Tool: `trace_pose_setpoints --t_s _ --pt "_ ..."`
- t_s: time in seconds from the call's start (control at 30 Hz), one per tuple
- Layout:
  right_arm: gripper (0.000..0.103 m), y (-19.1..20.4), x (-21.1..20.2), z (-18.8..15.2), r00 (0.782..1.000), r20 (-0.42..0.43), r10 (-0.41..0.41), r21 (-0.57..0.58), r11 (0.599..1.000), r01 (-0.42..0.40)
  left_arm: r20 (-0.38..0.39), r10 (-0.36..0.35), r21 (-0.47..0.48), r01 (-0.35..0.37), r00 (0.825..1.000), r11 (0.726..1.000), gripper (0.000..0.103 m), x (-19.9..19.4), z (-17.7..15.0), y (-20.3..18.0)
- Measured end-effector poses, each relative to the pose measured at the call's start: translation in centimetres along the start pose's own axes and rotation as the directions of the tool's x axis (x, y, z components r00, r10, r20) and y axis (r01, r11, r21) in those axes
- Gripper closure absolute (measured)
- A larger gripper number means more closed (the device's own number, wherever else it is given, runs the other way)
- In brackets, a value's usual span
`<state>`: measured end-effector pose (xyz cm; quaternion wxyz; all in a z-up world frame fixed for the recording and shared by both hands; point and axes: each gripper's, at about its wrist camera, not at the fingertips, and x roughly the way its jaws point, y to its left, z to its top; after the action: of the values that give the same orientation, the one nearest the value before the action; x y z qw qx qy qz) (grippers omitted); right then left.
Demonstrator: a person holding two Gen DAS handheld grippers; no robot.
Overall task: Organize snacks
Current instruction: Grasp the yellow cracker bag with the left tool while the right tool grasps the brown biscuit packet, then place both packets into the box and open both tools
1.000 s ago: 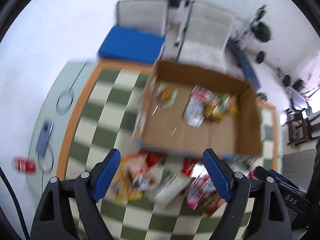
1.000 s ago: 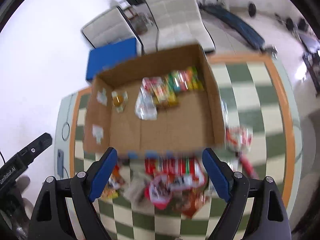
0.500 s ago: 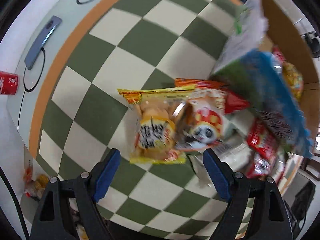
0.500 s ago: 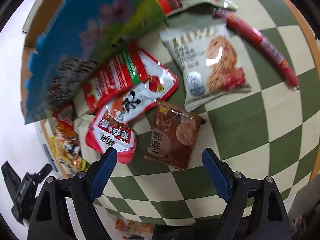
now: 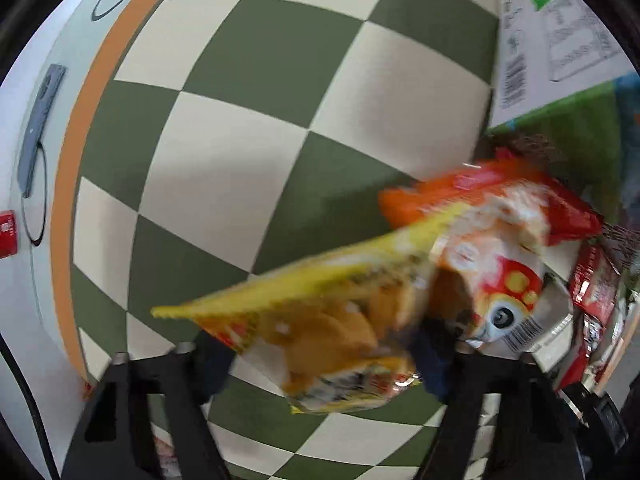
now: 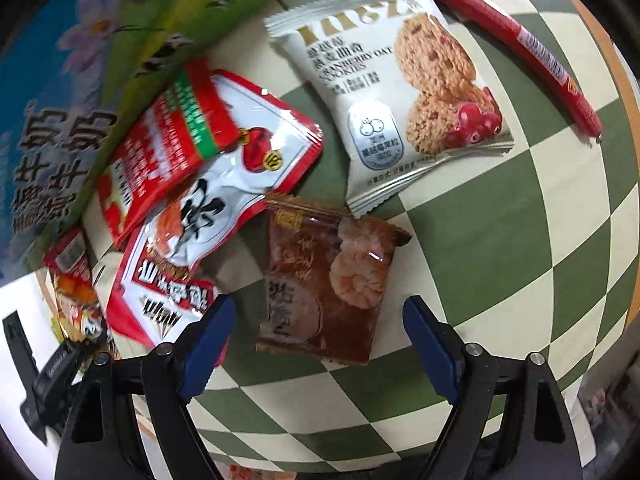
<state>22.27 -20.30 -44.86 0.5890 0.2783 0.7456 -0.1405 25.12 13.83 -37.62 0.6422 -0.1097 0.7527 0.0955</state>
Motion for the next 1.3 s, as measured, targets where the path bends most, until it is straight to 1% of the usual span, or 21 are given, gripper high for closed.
trace_pose_setpoints --t_s 0.1,0.13,0.17,0.2,0.23,0.27,0.33,0.37,0.47,0.63,0.73,0.77,0.83,0.9,0.93,0.97,1.03,1.07,1.23,1.3 --pt "0.02 0.6 0.1 -0.1 0.999 0.017 -0.032 -0.02 0.999 0.033 0.02 0.048 0.061 -0.049 0.999 0.997 0.052 -0.4 -0.9 -0.9" --pt "0.02 1.1 0.3 -0.2 0.997 0.022 -0.068 -0.051 0.996 0.069 0.021 0.065 0.08 -0.067 0.998 0.995 0.053 -0.4 -1.5 -1.2" --pt "0.023 1.8 0.4 -0.2 0.995 0.026 -0.094 -0.074 0.993 0.096 0.019 0.068 0.093 -0.07 0.997 0.993 0.053 -0.3 -2.0 -1.3" --pt "0.027 2.3 0.6 -0.5 0.99 0.034 -0.136 -0.104 0.985 0.139 0.013 0.07 0.119 -0.071 0.997 0.99 0.054 -0.2 -2.8 -1.5" --pt "0.033 2.6 0.6 -0.9 0.984 0.051 -0.173 -0.126 0.976 0.178 0.008 0.081 0.136 -0.081 0.997 0.987 0.054 0.0 -3.7 -1.7" --pt "0.038 2.8 0.6 -1.2 0.981 0.062 -0.186 -0.143 0.971 0.193 0.001 0.086 0.15 -0.085 0.996 0.985 0.054 0.2 -4.6 -1.9" --pt "0.041 3.1 0.6 -2.0 0.978 0.082 -0.193 -0.197 0.959 0.206 -0.011 0.085 0.175 -0.082 0.996 0.981 0.054 0.6 -6.2 -2.2" --pt "0.041 3.2 0.7 -2.6 0.975 0.089 -0.203 -0.243 0.945 0.219 -0.013 0.086 0.179 -0.082 0.996 0.98 0.054 0.8 -6.8 -2.3" --pt "0.042 3.2 1.2 -4.0 0.971 0.09 -0.22 -0.32 0.917 0.237 -0.021 0.089 0.212 -0.083 0.996 0.974 0.054 1.5 -9.1 -3.1" --pt "0.042 3.5 1.9 -6.7 0.963 0.077 -0.259 -0.45 0.853 0.265 0.004 0.117 0.25 -0.114 0.993 0.961 0.054 2.0 -10.6 -4.7" --pt "0.041 3.4 2.1 -7.5 0.961 0.076 -0.265 -0.472 0.84 0.268 0.012 0.134 0.267 -0.132 0.991 0.955 0.053 2.5 -10.2 -5.9" --pt "0.039 3.6 2.4 -8.1 0.96 0.075 -0.268 -0.471 0.84 0.271 0.013 0.139 0.269 -0.137 0.99 0.953 0.053 2.5 -10.1 -6.5" --pt "0.039 3.4 2.3 -8.2 0.963 0.068 -0.26 -0.451 0.853 0.263 0.014 0.138 0.269 -0.137 0.99 0.953 0.054 2.7 -10.2 -7.0" --pt "0.039 3.9 2.1 -8.2 0.964 0.075 -0.254 -0.442 0.858 0.26 0.012 0.127 0.268 -0.126 0.992 0.955 0.059 2.6 -10.6 -7.5" --pt "0.04 3.9 1.9 -7.7 0.965 0.081 -0.25 -0.439 0.86 0.26 0.018 0.127 0.276 -0.127 0.992 0.953 0.061 1.8 -10.8 -8.6" --pt "0.041 3.2 1.7 -7.7 0.965 0.091 -0.244 -0.441 0.859 0.259 0.028 0.125 0.288 -0.127 0.992 0.949 0.061 1.6 -11.1 -9.2" --pt "0.042 3.0 1.4 -8.4 0.963 0.12 -0.242 -0.453 0.85 0.27 0.04 0.12 0.298 -0.127 0.992 0.946 0.064 0.9 -11.6 -10.0" --pt "0.042 3.3 1.7 -7.7 0.964 0.119 -0.239 -0.455 0.85 0.267 0.046 0.113 0.304 -0.122 0.993 0.945 0.064 0.7 -12.0 -10.8" --pt "0.042 2.8 0.6 -8.1 0.979 0.099 -0.18 -0.449 0.87 0.205 0.078 0.081 0.325 -0.103 0.994 0.94 0.065 -1.4 -12.6 -13.0" --pt "0.042 2.5 0.0 -8.3 0.983 0.097 -0.157 -0.456 0.871 0.184 0.092 0.069 0.335 -0.096 0.993 0.937 0.065 -2.4 -12.8 -14.3"
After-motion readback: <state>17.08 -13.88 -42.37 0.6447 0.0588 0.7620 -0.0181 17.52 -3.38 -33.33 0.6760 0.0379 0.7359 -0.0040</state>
